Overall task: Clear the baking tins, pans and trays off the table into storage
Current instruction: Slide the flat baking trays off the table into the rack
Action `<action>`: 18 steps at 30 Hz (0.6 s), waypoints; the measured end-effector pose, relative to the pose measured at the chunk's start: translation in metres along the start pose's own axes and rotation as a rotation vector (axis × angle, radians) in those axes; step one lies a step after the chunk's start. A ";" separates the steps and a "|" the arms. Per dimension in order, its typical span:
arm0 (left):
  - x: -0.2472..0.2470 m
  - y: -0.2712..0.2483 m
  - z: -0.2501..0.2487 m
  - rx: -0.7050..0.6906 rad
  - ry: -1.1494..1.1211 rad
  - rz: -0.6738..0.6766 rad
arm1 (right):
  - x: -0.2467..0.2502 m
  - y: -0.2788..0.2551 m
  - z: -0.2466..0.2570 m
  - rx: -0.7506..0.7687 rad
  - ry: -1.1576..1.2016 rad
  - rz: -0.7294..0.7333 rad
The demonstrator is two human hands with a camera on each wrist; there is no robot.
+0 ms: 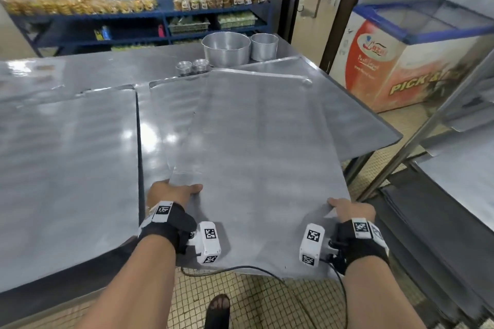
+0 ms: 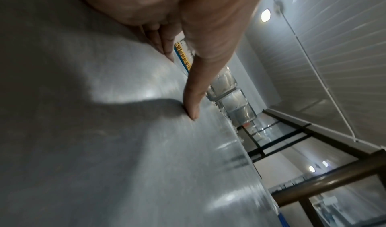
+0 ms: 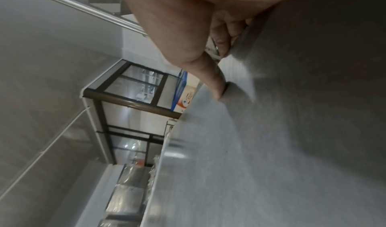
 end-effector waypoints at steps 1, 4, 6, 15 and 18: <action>0.011 0.000 0.006 0.008 -0.015 -0.023 | -0.002 -0.005 0.004 0.023 -0.004 0.011; 0.043 0.005 0.032 0.024 -0.082 -0.083 | -0.013 -0.021 0.016 0.102 -0.027 0.079; 0.064 0.003 0.049 0.038 -0.114 -0.101 | -0.021 -0.036 0.022 0.147 -0.038 0.131; 0.163 -0.041 0.096 0.108 -0.149 -0.267 | -0.082 -0.088 0.027 0.213 -0.126 0.328; 0.192 -0.040 0.114 0.143 -0.136 -0.309 | -0.110 -0.103 0.023 0.203 -0.161 0.367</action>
Point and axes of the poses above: each hand's wrist, its own y-axis towards the middle knuckle, its own x-axis out of the back of the hand, z = x × y, the point moved 6 cm from there along y, towards the middle knuckle, and after that the axes turned 8 degrees about x, right-handed, at the moved point
